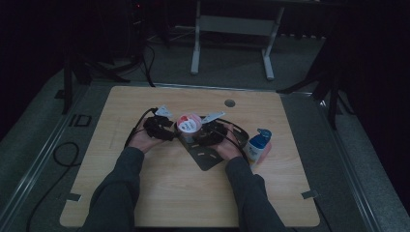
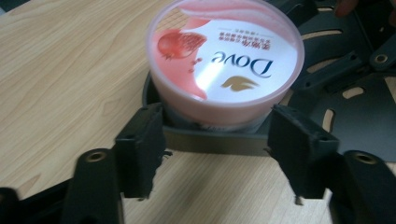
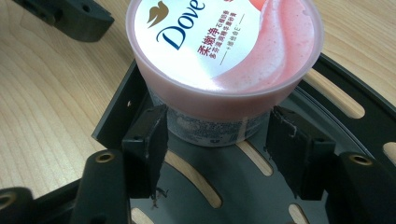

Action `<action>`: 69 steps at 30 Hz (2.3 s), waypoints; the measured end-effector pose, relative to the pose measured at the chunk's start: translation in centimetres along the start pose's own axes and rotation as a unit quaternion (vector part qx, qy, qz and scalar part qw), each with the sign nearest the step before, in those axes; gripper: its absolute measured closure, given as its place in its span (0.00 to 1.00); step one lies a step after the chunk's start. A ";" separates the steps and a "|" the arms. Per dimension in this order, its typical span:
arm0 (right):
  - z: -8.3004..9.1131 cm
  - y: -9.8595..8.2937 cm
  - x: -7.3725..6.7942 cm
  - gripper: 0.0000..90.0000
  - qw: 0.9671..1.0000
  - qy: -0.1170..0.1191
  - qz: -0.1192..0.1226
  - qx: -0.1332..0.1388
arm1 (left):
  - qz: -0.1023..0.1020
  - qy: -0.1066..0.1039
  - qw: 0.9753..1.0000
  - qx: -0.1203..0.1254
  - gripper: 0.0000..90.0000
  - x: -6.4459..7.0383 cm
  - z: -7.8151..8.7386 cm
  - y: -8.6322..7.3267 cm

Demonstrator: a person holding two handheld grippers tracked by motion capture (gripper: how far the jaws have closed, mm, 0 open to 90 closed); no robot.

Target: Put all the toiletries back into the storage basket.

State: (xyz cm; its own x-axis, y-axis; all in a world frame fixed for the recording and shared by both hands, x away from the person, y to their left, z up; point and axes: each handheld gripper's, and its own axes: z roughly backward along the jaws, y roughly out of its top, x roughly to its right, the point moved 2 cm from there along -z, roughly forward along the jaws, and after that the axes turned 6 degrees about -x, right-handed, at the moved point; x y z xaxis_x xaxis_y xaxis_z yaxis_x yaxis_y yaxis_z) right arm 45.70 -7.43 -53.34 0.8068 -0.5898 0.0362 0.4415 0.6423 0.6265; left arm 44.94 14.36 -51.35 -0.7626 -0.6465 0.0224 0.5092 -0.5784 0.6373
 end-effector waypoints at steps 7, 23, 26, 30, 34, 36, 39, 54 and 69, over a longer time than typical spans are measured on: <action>0.0 -0.1 0.0 0.44 1.000 -0.001 0.002 0.002 | 0.015 0.021 1.000 0.009 0.61 -1.2 0.5 -0.5; 0.0 -0.2 0.0 0.46 1.000 -0.003 0.000 0.006 | 0.062 0.112 0.991 -0.032 1.00 -2.4 -2.4 -0.1; 0.0 -0.2 0.0 0.46 1.000 -0.003 0.000 0.006 | 0.070 0.115 0.990 -0.040 1.00 -2.5 -3.1 -0.1; 0.1 -0.2 0.0 0.49 1.000 -0.004 0.003 0.006 | 0.075 0.114 0.990 -0.045 1.00 -2.5 -3.7 0.0; 0.3 -0.4 -0.2 0.52 1.000 -0.006 -0.004 0.007 | 0.068 0.121 0.989 -0.051 1.00 -2.3 -4.0 0.3; 0.4 -0.5 -0.3 0.56 1.000 -0.014 -0.008 0.007 | 0.070 0.119 0.989 -0.052 1.00 -2.3 -4.0 0.4; 0.6 -0.8 -0.3 0.68 0.999 -0.028 -0.012 0.010 | 0.069 0.121 0.989 -0.052 1.00 -2.3 -4.0 0.6; 0.3 -0.5 0.2 1.00 0.997 -0.073 -0.032 -0.002 | 0.076 0.105 0.990 -0.047 1.00 -2.5 -4.0 0.4; 0.5 -0.8 0.4 1.00 0.997 -0.061 -0.038 -0.001 | 0.078 0.100 0.991 -0.040 1.00 -2.2 -4.1 0.3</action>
State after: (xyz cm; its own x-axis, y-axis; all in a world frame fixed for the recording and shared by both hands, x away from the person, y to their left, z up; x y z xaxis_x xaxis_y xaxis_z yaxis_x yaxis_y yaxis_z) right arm 45.49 -8.46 -53.48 0.7167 -0.6923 0.0836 0.5009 0.5945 0.6290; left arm 48.42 13.60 -54.34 -0.5816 -0.8124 -0.0413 0.6509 -0.4952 0.5754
